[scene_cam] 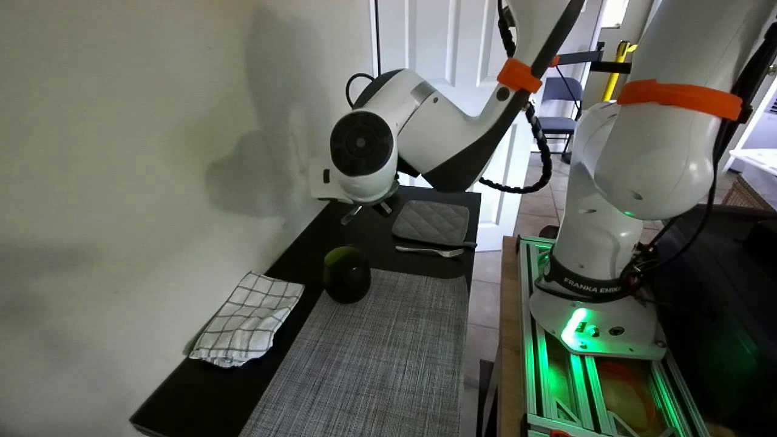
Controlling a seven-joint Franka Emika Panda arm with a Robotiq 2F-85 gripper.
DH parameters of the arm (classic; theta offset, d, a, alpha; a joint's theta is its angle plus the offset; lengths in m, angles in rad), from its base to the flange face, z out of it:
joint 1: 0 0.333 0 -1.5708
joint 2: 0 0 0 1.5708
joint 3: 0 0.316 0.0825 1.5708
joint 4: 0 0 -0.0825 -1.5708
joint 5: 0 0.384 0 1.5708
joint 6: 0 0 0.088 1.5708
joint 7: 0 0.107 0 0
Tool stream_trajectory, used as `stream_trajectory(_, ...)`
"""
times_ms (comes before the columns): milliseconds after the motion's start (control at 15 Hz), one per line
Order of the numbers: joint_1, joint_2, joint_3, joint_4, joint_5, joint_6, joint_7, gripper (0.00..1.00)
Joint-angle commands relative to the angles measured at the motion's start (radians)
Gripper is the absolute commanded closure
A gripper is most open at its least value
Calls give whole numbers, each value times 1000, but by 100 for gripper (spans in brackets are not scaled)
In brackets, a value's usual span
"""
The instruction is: Put the spoon in the cup
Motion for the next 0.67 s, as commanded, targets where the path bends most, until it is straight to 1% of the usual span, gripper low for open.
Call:
stream_trajectory(0, 73, 82, 10, 19, -91, -100, 33, 98)
stream_trajectory(400, 149, 183, 24, 45, -182, -142, 58, 98)
stream_trajectory(600, 178, 253, 39, 74, -242, -204, 73, 98)
